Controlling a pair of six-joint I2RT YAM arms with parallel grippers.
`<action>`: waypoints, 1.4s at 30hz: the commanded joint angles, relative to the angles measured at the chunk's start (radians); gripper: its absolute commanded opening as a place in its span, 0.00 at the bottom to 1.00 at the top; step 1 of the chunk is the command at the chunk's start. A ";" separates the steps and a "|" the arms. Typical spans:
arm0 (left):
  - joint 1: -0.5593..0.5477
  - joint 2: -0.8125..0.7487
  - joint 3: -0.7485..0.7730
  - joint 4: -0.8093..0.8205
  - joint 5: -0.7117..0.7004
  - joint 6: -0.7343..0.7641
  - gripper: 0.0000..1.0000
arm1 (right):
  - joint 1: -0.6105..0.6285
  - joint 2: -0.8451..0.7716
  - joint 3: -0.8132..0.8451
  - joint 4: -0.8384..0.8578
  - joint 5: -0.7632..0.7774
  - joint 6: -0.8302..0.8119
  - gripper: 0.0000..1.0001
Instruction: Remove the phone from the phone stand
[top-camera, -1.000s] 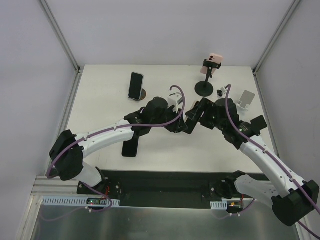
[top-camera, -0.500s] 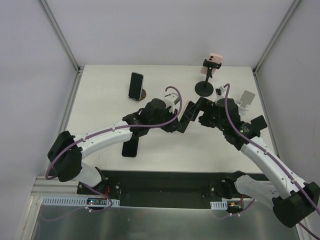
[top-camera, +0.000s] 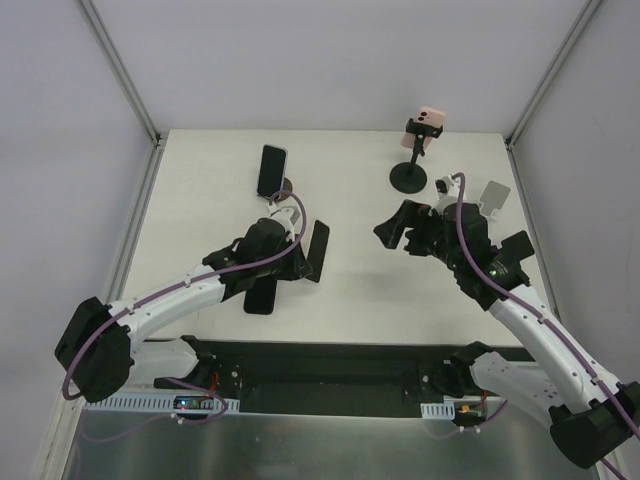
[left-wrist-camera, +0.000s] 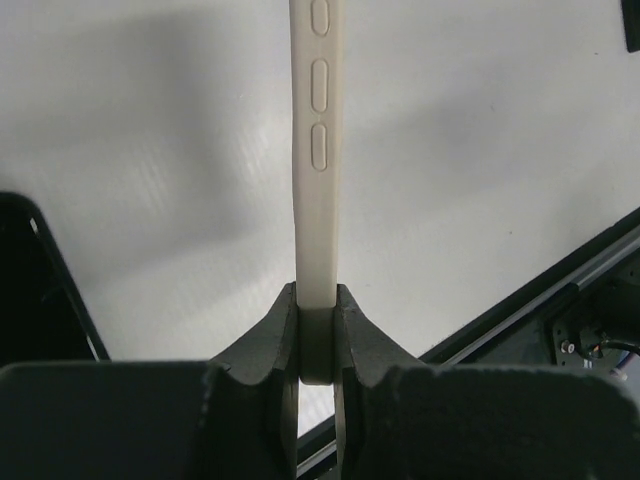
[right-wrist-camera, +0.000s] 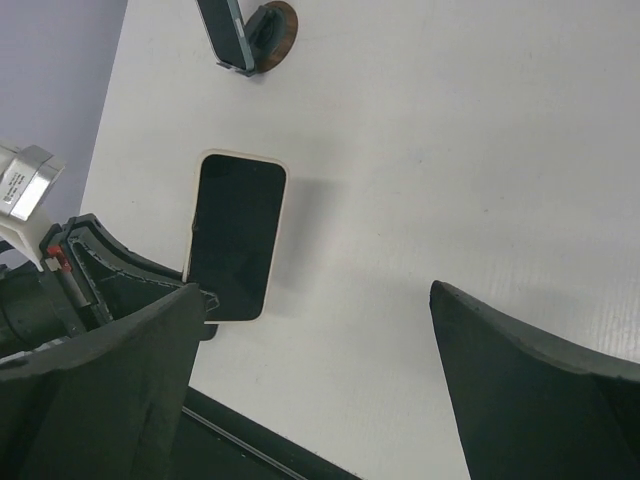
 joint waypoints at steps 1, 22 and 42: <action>0.028 -0.074 -0.077 0.038 0.006 -0.098 0.00 | -0.005 -0.018 -0.018 0.009 0.013 -0.030 0.96; 0.068 -0.146 -0.236 -0.025 0.060 -0.207 0.00 | -0.006 -0.020 -0.058 0.011 -0.003 -0.014 0.96; 0.069 -0.132 -0.250 -0.052 0.071 -0.223 0.20 | -0.008 -0.014 -0.078 0.026 -0.019 -0.007 0.96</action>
